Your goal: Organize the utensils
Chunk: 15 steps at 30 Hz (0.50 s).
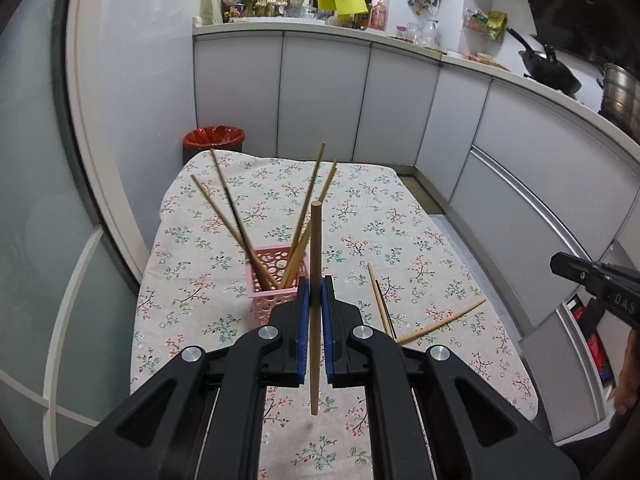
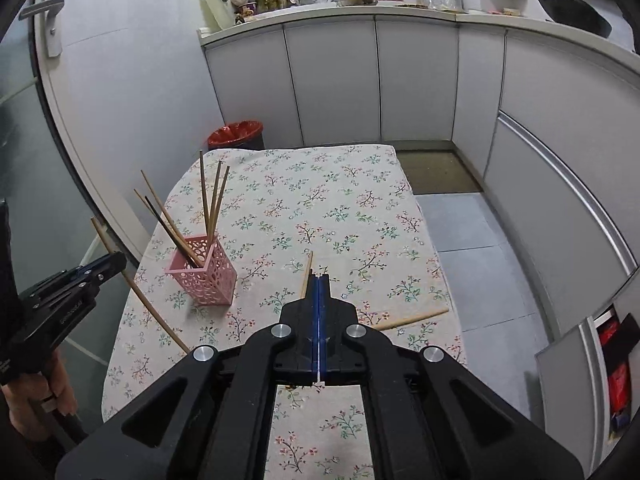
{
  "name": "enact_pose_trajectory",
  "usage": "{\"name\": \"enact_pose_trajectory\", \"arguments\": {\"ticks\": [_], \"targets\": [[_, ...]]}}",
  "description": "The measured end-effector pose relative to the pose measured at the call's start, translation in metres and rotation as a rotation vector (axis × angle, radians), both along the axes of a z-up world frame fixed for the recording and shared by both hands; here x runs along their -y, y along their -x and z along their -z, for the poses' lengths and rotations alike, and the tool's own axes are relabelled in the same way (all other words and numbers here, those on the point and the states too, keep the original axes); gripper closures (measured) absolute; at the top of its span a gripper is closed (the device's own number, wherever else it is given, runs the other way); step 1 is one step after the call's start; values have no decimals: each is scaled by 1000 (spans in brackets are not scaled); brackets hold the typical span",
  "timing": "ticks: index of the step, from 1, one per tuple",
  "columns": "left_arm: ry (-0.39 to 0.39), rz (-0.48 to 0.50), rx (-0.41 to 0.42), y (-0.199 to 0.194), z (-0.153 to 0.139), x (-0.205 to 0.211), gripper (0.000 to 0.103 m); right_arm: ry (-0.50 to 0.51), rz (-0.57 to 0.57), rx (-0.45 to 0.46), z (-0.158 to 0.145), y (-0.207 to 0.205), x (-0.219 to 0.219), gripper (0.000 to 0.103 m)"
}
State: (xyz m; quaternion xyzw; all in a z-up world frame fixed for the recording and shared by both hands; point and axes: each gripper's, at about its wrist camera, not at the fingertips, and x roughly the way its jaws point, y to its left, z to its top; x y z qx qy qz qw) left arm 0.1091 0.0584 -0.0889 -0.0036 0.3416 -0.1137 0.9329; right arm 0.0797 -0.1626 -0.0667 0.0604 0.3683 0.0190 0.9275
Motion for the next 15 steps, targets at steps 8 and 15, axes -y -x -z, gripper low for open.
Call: {"name": "enact_pose_trajectory", "arguments": {"ticks": [8, 15], "targets": [[89, -36, -68, -8, 5, -25, 97, -59, -49, -168, -2, -19, -3, 103], [117, -37, -82, -28, 11, -29, 97, -115, -46, -328, 79, -77, 3, 74]]}}
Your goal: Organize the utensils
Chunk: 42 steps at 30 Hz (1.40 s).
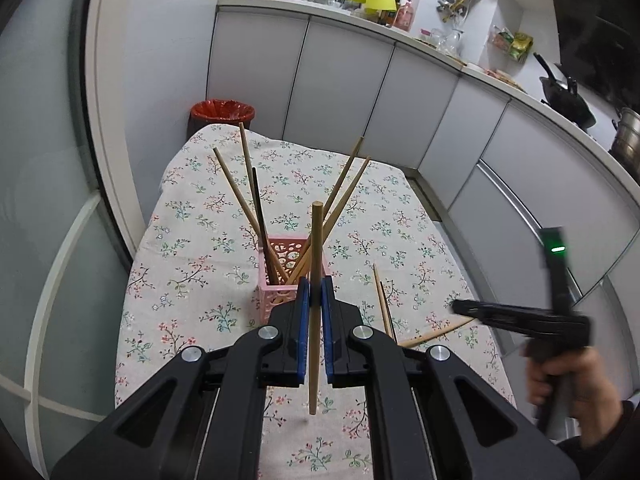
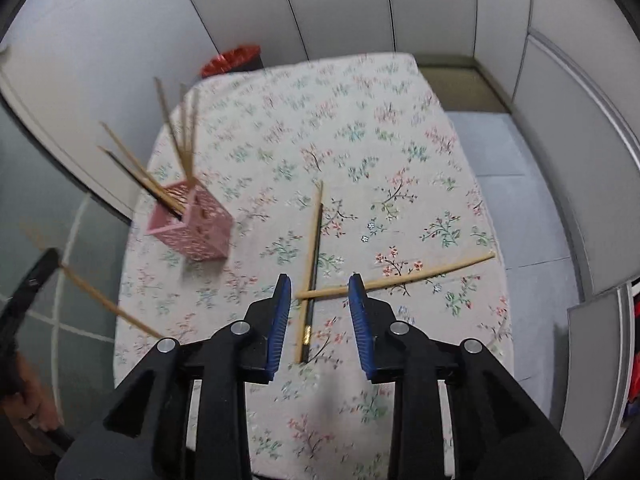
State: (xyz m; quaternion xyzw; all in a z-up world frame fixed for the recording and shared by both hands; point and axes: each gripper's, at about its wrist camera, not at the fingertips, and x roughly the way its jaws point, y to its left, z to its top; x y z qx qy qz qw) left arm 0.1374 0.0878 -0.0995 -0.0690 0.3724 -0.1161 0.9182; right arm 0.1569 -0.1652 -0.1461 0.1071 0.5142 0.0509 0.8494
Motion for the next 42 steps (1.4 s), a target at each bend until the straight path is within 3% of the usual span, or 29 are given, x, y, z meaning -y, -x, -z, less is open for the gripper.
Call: {"name": "enact_pose_trajectory", "arguments": {"ticks": [6, 8, 10, 12, 15, 20, 25, 29, 32, 35, 37, 42], "targets": [[5, 11, -4, -21, 5, 4, 97, -33, -38, -77, 61, -52, 2, 73], [-5, 18, -5, -26, 6, 7, 97, -9, -8, -160, 77, -65, 8, 73], [6, 20, -12, -30, 7, 8, 97, 18, -21, -147, 71, -69, 11, 69], [6, 24, -19, -32, 9, 9, 97, 33, -118, -110, 62, -67, 6, 61], [-7, 45, -20, -30, 9, 17, 97, 85, -172, -122, 64, -60, 9, 59], [-9, 66, -13, -26, 7, 26, 97, 99, 22, -218, 76, -52, 54, 59], [-16, 85, -7, -20, 7, 31, 97, -17, 160, -309, 95, -50, 79, 59], [-36, 89, -10, -19, 11, 30, 97, 37, 266, -331, 111, -59, 85, 60], [-36, 81, -14, -20, 12, 25, 97, 83, 283, -349, 123, -64, 78, 71], [-33, 70, -16, -20, 12, 21, 97, 142, 227, -320, 124, -70, 60, 82], [-31, 65, -17, -20, 12, 20, 97, 114, 147, -293, 125, -74, 45, 93], [-30, 62, -12, -19, 10, 19, 97, 80, -64, -298, 127, -74, 18, 97]]}}
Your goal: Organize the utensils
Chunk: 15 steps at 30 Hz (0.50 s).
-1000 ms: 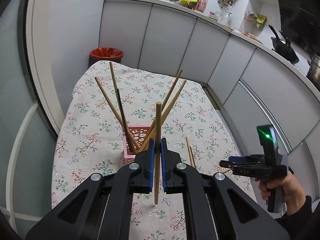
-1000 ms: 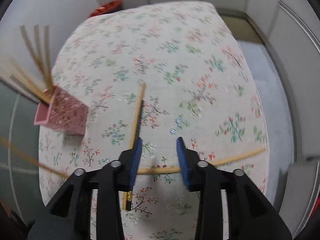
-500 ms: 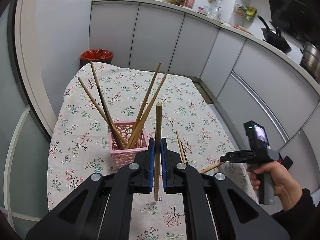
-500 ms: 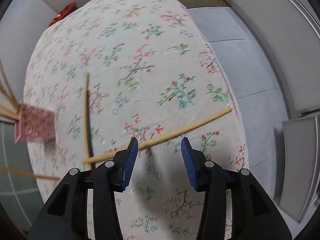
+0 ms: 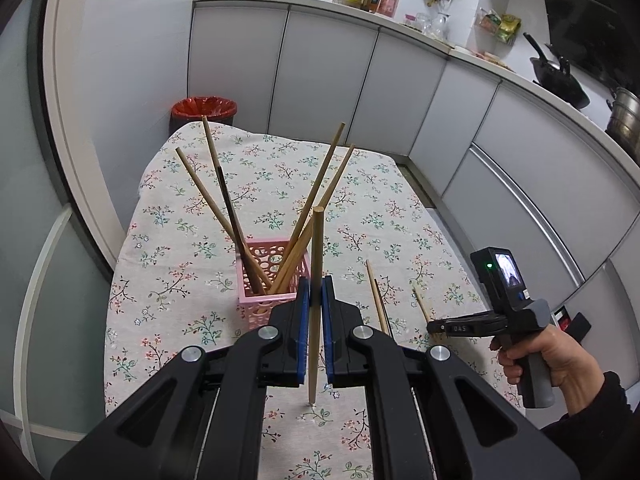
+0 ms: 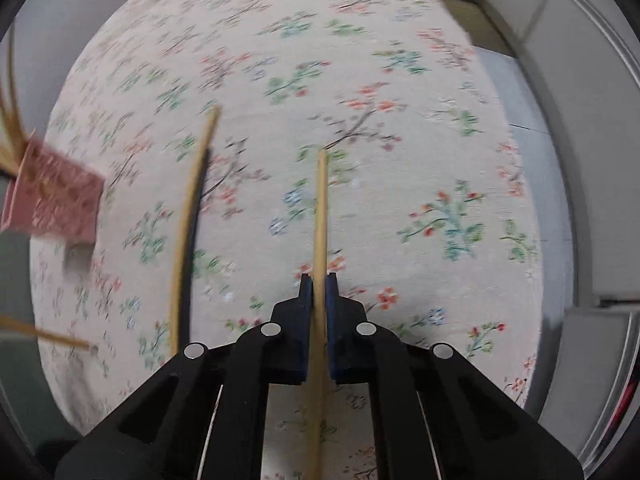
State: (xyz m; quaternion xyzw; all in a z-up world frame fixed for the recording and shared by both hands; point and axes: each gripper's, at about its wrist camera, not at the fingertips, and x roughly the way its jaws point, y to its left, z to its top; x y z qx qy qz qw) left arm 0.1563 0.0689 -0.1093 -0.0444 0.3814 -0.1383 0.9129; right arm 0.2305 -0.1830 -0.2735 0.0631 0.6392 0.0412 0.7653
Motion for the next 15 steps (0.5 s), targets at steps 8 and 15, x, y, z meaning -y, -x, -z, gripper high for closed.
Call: {"name": "enact_pose_trajectory", "arguments": {"ticks": [8, 15], "targets": [[-25, -15, 4, -1, 3, -1, 97, -66, 42, 22, -8, -3, 7, 63], [-58, -27, 9, 0, 9, -3, 97, 80, -35, 72, 1, -29, -14, 82]]}}
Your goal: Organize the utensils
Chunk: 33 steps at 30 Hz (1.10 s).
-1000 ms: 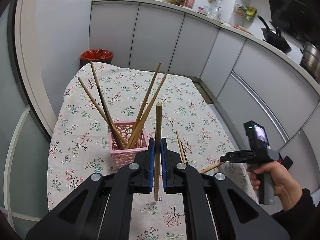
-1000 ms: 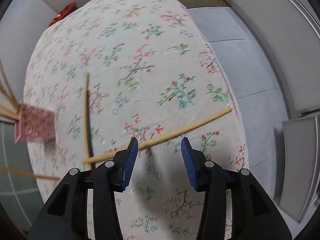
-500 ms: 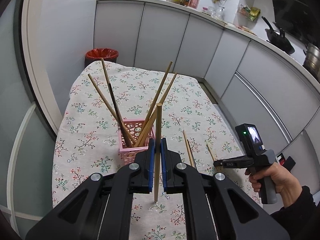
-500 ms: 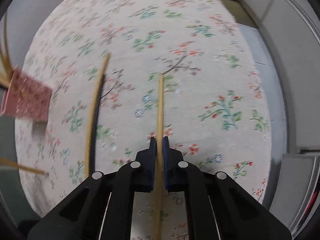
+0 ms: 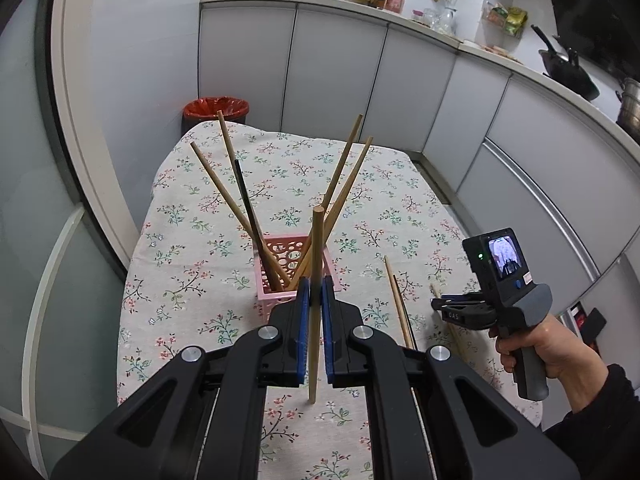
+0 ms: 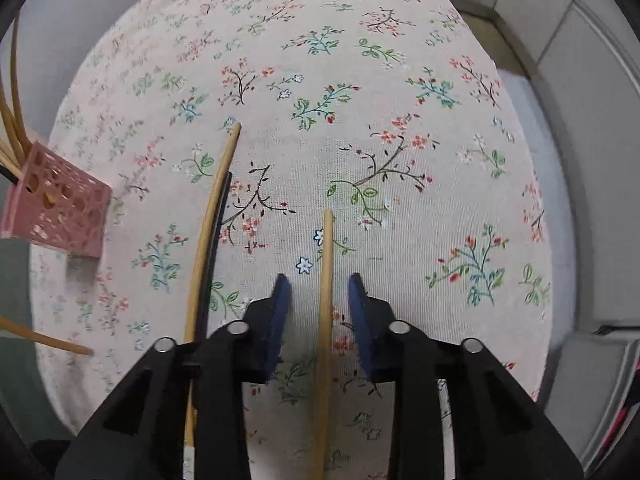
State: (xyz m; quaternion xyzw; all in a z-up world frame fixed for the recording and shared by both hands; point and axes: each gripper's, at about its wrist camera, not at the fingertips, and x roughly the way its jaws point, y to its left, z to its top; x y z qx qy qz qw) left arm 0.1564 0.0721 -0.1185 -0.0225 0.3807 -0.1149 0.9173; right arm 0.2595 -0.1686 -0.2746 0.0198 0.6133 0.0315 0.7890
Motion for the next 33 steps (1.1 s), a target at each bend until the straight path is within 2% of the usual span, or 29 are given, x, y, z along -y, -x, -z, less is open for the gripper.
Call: {"name": "enact_pose_trajectory", "arguments": {"ticks": [2, 3, 6, 10, 15, 18, 23, 28, 33], "targets": [[-4, -10, 5, 0, 1, -1, 97, 75, -38, 29, 0, 0, -12, 89], [2, -17, 6, 1, 1, -2, 97, 85, -60, 41, 0, 1, -18, 98], [4, -24, 22, 4, -5, -2, 97, 124, -81, 58, 0, 3, -31, 98], [-6, -25, 80, 17, -19, 1, 97, 61, -81, 110, -22, 12, -38, 99], [25, -52, 173, 31, -43, -5, 97, -70, -77, 327, -98, 51, -33, 99], [43, -84, 246, 37, -59, -10, 97, -115, -79, 446, -132, 74, -34, 99], [59, -130, 360, 42, -76, -12, 97, -184, -61, 593, -171, 92, -21, 99], [41, -169, 462, 37, -82, -9, 97, -210, -61, 673, -186, 100, -16, 99], [27, -196, 476, 17, -74, -7, 97, -215, -67, 667, -181, 97, -20, 99]]}}
